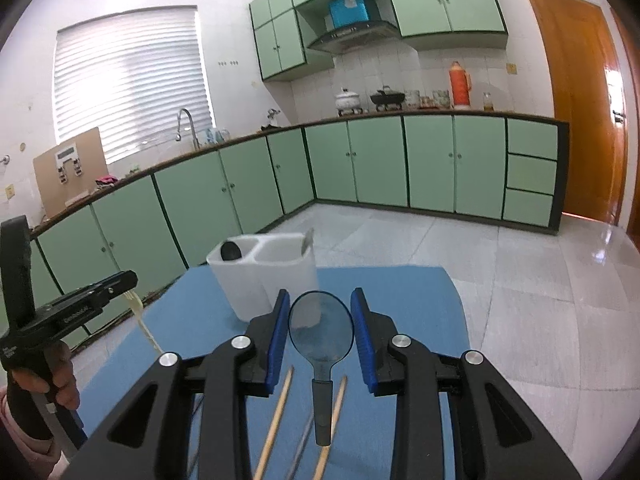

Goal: Organize utensils
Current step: 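Lift the fork and clear spoon and lower them into the white caddy, then open both tools and move them back over the chopsticks, then close the left tool on the black banded chopstick while the right tool grips a light wooden chopstick, then lift both chopsticks and lower them into the white caddy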

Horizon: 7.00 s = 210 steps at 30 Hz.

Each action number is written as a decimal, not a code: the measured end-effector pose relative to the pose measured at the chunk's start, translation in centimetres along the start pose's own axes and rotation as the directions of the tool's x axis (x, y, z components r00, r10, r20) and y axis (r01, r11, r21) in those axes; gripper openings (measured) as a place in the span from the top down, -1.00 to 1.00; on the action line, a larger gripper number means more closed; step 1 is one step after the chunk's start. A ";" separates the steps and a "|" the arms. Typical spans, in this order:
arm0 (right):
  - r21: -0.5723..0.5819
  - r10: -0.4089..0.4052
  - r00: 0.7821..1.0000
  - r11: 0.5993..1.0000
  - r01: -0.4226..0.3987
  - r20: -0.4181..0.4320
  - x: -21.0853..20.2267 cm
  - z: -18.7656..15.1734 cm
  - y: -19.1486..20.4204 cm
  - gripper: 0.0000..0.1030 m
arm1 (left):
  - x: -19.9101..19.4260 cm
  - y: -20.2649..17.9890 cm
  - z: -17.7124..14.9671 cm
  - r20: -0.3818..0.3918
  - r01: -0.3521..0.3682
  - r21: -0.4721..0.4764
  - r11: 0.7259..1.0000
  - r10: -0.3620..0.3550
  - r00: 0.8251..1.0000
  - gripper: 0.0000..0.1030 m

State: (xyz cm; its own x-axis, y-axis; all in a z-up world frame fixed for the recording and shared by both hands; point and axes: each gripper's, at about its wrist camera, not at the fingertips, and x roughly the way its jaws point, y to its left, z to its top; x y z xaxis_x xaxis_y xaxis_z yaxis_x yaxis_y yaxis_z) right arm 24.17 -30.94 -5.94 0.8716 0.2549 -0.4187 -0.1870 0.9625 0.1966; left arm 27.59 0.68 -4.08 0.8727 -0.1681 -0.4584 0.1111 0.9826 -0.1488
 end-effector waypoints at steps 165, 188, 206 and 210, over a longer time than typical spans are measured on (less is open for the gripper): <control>0.008 -0.173 0.906 0.982 0.190 -0.386 -4.2 -20.3 4.6 0.79 | -6.3 -2.6 -20.2 -0.345 -0.038 0.102 0.994 0.071 0.936 0.68; 0.015 -0.169 0.954 0.984 0.178 -0.247 -7.3 -14.5 3.8 0.87 | -9.6 -3.5 -14.8 -0.171 -0.059 0.164 0.985 0.087 0.981 0.89; 0.003 -0.118 0.989 0.993 0.119 -0.093 -8.5 -3.5 3.0 0.87 | -10.2 -4.7 -2.6 0.034 0.001 0.136 0.991 -0.005 0.999 0.89; -0.012 -0.103 0.992 0.995 0.102 -0.079 -8.2 -1.3 3.0 0.87 | -9.3 -4.6 -1.1 0.026 0.031 0.117 0.993 -0.034 0.999 0.89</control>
State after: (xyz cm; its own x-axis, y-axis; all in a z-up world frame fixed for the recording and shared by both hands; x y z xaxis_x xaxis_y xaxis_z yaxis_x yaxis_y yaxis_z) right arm 15.86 -29.98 -3.06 0.8475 0.1612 -0.5057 -0.1023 0.9845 0.1424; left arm 18.43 -2.38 -0.10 0.8802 -0.1996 -0.4305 0.1931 0.9794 -0.0593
